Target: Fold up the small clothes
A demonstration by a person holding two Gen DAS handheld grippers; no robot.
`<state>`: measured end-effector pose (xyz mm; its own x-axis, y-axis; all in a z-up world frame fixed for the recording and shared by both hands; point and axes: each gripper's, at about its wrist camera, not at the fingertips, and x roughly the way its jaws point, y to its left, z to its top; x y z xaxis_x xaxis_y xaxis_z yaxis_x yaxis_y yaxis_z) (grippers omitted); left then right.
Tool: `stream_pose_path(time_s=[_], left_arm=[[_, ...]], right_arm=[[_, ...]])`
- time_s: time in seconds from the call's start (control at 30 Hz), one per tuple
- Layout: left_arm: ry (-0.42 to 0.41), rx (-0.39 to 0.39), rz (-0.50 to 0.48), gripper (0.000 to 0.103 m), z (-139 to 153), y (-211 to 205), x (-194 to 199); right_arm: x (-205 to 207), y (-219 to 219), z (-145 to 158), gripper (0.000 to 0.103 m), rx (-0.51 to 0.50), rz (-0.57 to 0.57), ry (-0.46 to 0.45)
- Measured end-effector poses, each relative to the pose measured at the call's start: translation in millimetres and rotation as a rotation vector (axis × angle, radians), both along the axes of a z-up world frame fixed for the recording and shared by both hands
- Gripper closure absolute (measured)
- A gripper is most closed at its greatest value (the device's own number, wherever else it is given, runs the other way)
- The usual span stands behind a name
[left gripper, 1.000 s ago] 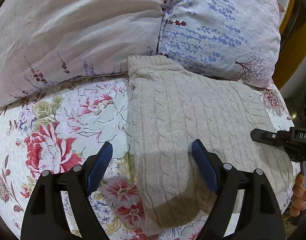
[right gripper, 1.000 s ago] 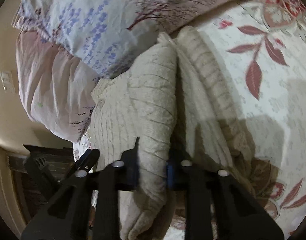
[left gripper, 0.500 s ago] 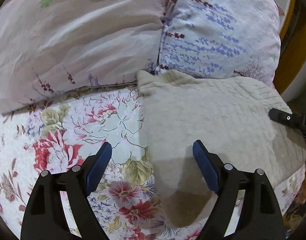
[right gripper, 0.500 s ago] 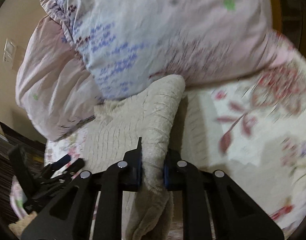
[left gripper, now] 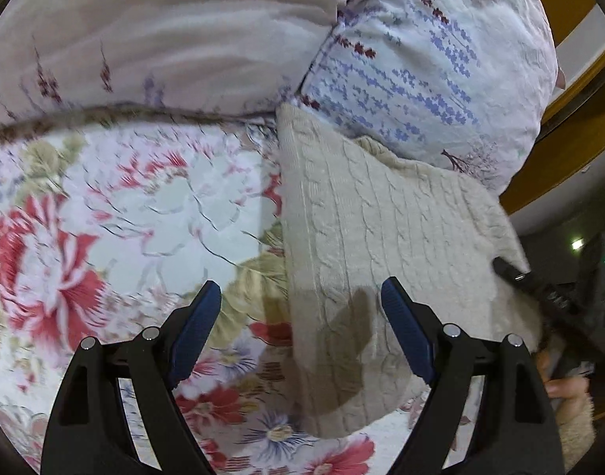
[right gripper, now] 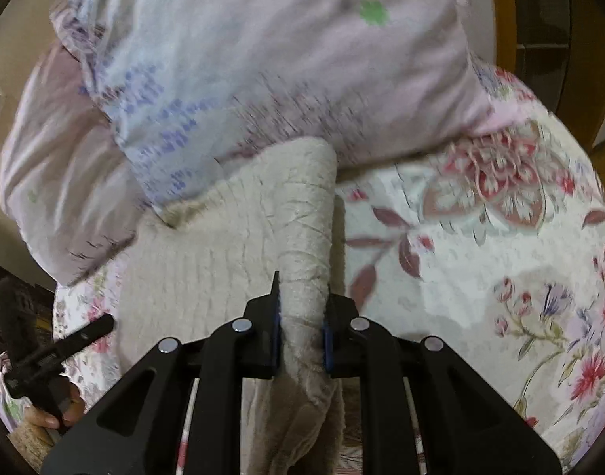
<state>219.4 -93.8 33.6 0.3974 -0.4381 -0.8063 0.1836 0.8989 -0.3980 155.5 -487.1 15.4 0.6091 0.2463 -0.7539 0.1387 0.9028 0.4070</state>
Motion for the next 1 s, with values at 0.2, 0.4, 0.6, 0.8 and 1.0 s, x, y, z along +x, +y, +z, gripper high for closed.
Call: stream_pose_path(time_s=[0.2, 0.4, 0.6, 0.8, 1.0], left_arm=[[0.032, -0.047, -0.033, 0.019, -9.0, -6.6, 0.9], [0.046, -0.115, -0.063, 0.049, -15.4, -15.0, 2.5], [0.018, -0.202, -0.058, 0.077, -11.6, 3.8, -4.8], [-0.002, -0.300, -0.075, 0.086, -22.7, 37.8, -21.6], [-0.003, -0.312, -0.064, 0.090, -27.4, 48.2, -19.4]], right_arm=[[-7.3, -31.5, -18.3, 0.062, 0.184, -0.095, 0.025], [-8.3, -43.3, -23.1, 0.069, 0.247, -0.106, 0.048], [-12.2, -17.8, -28.0, 0.092, 0.277, -0.035, -0.003], [-18.2, -4.8, -17.1, 0.093, 0.221, 0.018, -0.063], [-16.3, -2.3, -40.8, 0.091, 0.202, -0.031, 0.006]])
